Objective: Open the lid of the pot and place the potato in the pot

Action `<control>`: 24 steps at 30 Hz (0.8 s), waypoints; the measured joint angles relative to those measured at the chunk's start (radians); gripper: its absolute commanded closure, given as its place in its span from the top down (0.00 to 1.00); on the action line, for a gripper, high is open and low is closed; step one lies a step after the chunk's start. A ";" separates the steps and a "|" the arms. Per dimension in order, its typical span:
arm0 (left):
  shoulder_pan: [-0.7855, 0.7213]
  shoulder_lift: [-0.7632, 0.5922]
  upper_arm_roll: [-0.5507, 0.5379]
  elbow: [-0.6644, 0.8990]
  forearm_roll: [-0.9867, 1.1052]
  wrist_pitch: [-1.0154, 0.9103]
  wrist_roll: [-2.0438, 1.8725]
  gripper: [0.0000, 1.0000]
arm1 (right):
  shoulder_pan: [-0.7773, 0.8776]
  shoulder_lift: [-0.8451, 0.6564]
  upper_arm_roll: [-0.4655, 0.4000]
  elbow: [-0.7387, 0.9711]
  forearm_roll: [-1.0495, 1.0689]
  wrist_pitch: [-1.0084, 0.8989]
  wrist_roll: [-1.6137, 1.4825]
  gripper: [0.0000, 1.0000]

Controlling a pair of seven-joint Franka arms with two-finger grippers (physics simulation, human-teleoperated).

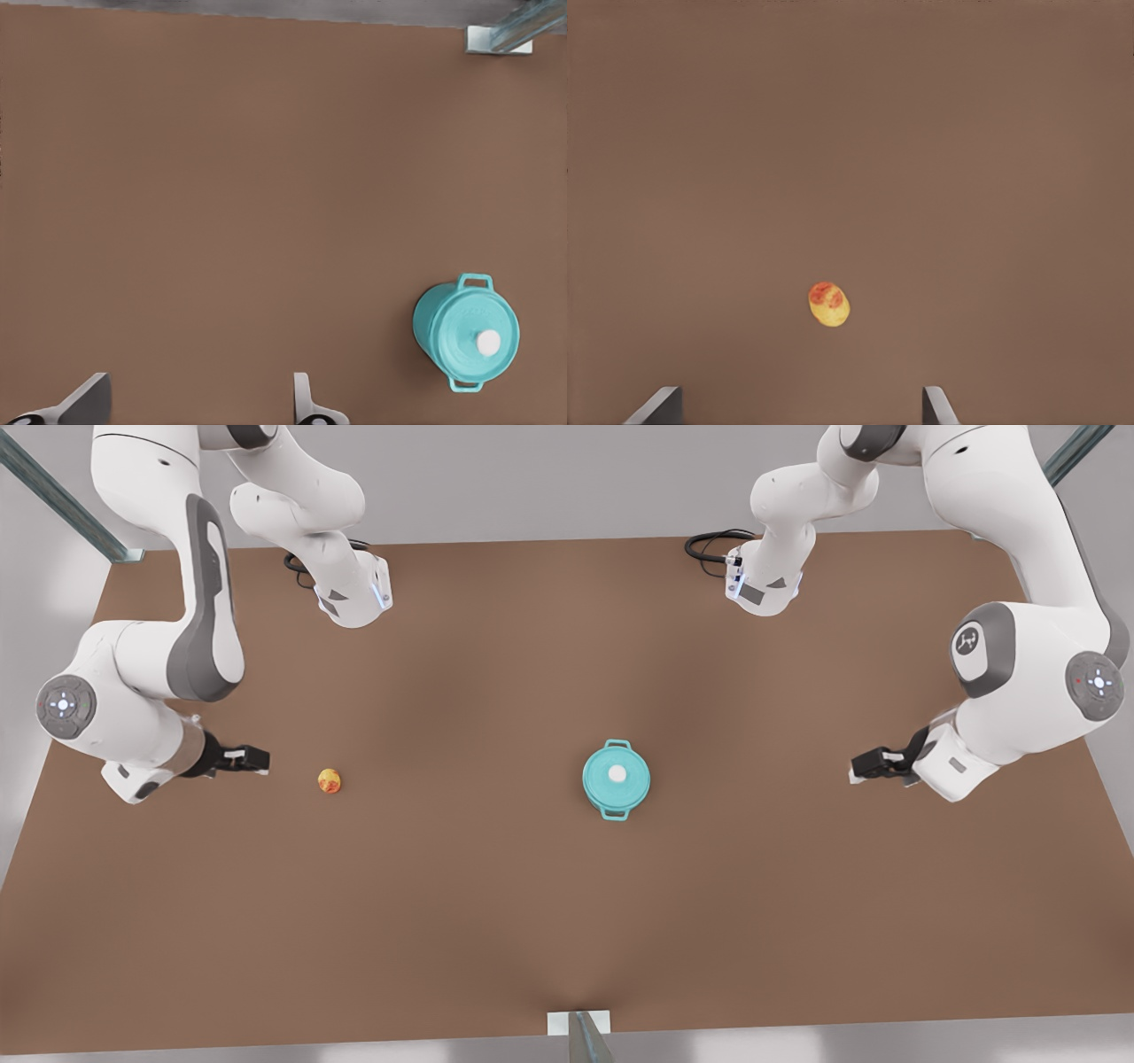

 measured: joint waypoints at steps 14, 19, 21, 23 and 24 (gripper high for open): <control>-0.651 0.253 -0.036 -0.108 0.190 0.261 -0.396 1.00 | 0.148 -0.177 0.105 -0.521 0.004 0.319 -0.055 1.00; -0.664 0.296 -0.034 -0.135 0.264 0.343 -0.567 1.00 | 0.091 -0.080 0.096 -0.614 -0.056 0.572 -0.157 1.00; -0.665 0.295 -0.034 -0.146 0.276 0.369 -0.623 1.00 | 0.032 -0.065 0.095 -0.637 -0.065 0.652 -0.204 1.00; -0.665 0.302 -0.034 -0.158 0.283 0.394 -0.673 1.00 | -0.043 -0.060 0.094 -0.649 -0.070 0.712 -0.250 1.00; -0.665 0.304 -0.034 -0.176 0.286 0.410 -0.696 1.00 | -0.075 -0.058 0.094 -0.656 -0.071 0.739 -0.271 1.00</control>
